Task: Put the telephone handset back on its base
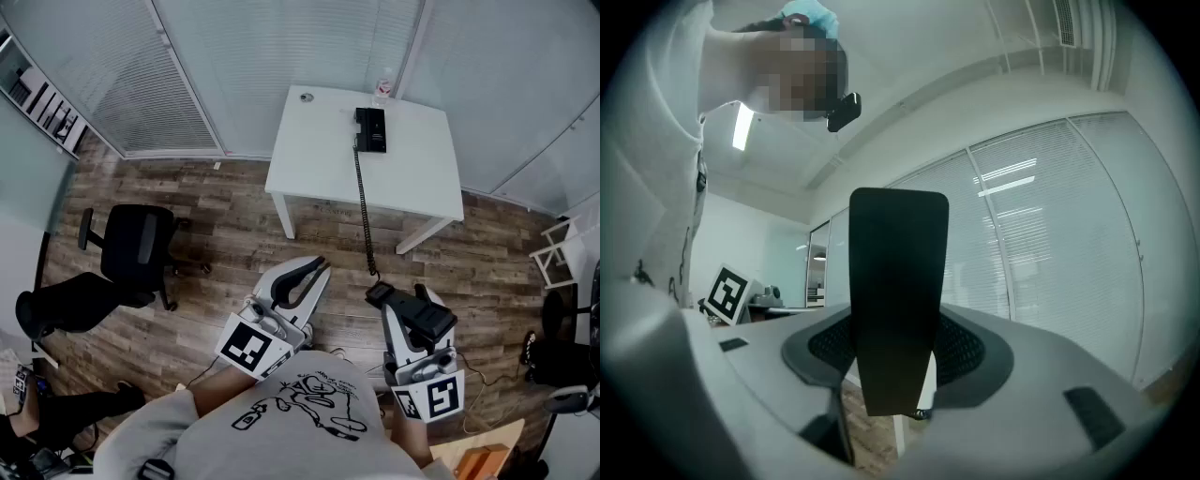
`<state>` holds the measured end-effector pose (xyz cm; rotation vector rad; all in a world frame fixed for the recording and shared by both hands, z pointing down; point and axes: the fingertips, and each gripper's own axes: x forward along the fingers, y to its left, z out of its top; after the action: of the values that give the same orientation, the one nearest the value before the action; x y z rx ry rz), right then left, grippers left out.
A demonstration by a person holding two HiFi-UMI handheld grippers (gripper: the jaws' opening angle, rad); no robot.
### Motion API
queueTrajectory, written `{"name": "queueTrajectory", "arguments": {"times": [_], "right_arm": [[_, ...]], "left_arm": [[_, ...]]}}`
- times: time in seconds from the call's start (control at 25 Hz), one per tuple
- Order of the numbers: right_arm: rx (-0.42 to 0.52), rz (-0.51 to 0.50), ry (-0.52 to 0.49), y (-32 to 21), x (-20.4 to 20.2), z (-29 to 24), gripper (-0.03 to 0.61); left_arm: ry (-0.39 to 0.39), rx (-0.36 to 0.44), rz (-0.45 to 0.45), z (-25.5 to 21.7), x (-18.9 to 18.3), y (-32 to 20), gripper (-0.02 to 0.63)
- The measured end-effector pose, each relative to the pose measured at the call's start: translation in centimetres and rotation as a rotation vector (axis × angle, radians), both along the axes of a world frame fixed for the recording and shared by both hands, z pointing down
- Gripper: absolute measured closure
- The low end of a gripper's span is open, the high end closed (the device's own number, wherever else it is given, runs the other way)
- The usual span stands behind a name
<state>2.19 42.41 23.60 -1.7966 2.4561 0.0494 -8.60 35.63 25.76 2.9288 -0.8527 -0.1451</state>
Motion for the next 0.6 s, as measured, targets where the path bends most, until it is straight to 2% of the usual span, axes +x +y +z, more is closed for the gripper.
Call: {"name": "queueTrajectory", "arguments": {"times": [0.16,0.6], "right_arm": [[-0.002,-0.009,-0.007,-0.1,-0.4,-0.3,0.376],[-0.035,0.021,-0.003,-2.0,-3.8,0.4,0.374]], "left_arm": [[0.003,-0.006,0.003,-0.2,-0.6,0.0,0.578],[0.002,-0.045,-0.005,1.3,-6.0,-1.6,0.578]]}}
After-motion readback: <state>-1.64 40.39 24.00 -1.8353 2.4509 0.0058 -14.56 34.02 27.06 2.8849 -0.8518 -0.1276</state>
